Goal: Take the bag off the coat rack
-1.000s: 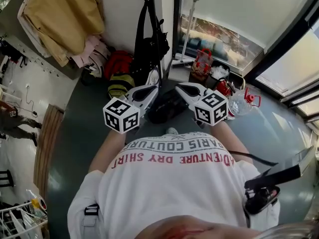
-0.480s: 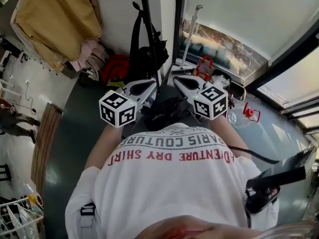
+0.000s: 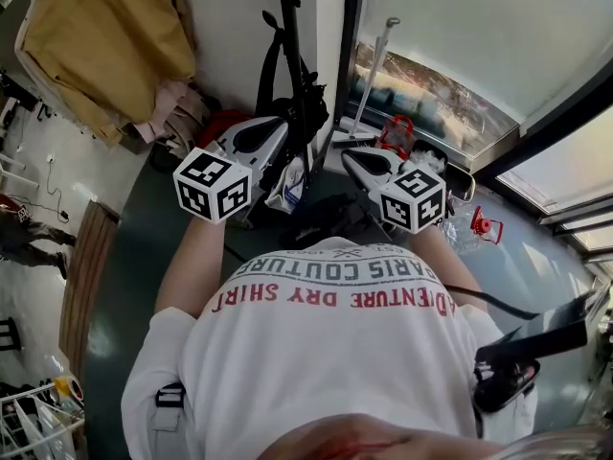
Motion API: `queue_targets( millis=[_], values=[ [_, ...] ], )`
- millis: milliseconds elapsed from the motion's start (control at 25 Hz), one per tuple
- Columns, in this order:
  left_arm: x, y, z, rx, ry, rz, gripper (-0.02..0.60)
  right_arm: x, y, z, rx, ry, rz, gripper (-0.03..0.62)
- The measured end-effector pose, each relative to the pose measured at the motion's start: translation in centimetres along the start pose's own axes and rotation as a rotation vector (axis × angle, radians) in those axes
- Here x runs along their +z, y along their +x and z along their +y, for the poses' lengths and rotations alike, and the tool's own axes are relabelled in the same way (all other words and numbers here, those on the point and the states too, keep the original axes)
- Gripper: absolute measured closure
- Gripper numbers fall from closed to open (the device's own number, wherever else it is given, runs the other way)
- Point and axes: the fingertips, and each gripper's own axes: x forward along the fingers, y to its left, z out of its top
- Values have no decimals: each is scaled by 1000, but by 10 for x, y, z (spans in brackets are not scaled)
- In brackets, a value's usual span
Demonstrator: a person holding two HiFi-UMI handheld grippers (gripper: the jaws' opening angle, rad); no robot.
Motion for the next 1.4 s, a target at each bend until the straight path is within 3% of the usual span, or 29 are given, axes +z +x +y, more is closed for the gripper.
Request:
queue_targets(
  millis=[240,480,640,840,920,1000,1400],
  values=[
    [54,27,75,94,119,-24,443,3,6,-18,-56,25,2,594],
    [58,78,128,115,163,91,386,20,6,-41,-120,62,-29,594],
    [42,105,147,113,159,138,387,22,11,-53,-149,80,-30,594],
    [33,116,148,30,104,136,393,19,20,-63,-173,101,-15,594],
    [34,116,145,3,106,130,450,18,22,-65,-177,107,-11,594],
    [35,114,144,8,114,121,555,16,25,-66,-177,109,-7,594],
    [42,107,140,5,68,57,568,13,31,-67,-180,114,3,594]
  ],
)
